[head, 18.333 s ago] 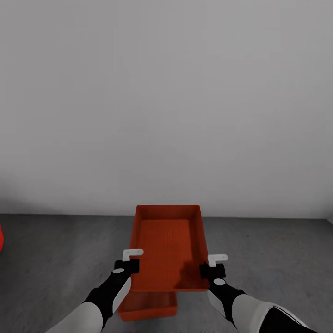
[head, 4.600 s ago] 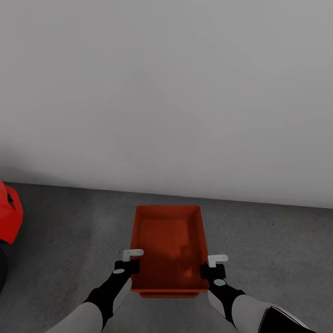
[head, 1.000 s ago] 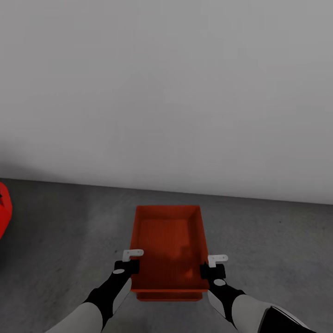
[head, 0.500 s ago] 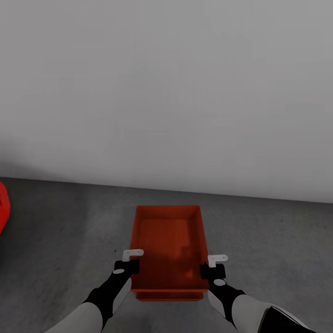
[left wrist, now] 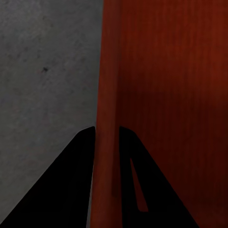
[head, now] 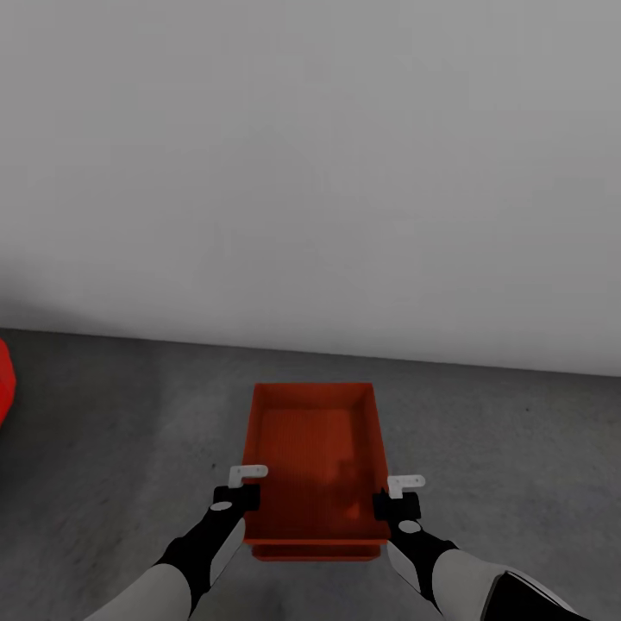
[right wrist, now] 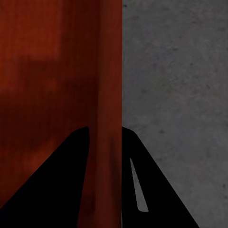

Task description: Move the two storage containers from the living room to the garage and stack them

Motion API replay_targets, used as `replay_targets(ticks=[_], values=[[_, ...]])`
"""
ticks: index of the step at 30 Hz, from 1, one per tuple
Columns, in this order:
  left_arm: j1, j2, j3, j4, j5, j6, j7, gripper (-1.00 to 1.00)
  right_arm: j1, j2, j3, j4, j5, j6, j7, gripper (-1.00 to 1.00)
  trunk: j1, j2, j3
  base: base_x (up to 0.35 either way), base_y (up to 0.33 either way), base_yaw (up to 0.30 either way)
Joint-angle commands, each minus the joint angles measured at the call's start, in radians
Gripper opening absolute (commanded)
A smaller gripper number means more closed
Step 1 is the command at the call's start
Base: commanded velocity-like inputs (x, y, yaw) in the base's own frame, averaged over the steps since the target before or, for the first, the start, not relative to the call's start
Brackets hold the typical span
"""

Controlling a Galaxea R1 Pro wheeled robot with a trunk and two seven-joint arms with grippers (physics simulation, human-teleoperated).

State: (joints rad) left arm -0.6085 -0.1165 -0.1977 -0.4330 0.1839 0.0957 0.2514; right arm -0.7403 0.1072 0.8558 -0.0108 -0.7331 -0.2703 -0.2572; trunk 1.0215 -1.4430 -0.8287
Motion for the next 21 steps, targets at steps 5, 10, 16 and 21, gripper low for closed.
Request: replay_targets(ticks=[5,10,16,21], values=[[0.000,0.001,0.015,-0.001,0.057,0.007,0.014,-1.00,-0.001,0.000,-0.046,-0.003,0.008,-0.011,0.000,-1.00,0.019,-0.036,-0.016,0.000,0.000,0.000],[0.000,0.001,0.015,-0.001,0.057,0.007,0.014,-1.00,-0.001,0.000,-0.046,-0.003,0.008,-0.010,0.000,-1.00,0.038,-0.071,-0.032,0.000,0.000,0.000],[0.000,0.001,0.015,-0.001,0.057,0.007,0.014,-1.00,-0.001,0.000,-0.046,-0.003,0.008,-0.011,0.000,-1.00,0.061,-0.113,-0.051,0.000,0.000,0.000],[0.000,0.001,0.015,-0.001,0.057,0.007,0.014,-1.00,-0.001,0.000,-0.046,-0.003,0.008,-0.012,0.000,-1.00,0.081,-0.148,-0.066,0.000,0.000,0.000]])
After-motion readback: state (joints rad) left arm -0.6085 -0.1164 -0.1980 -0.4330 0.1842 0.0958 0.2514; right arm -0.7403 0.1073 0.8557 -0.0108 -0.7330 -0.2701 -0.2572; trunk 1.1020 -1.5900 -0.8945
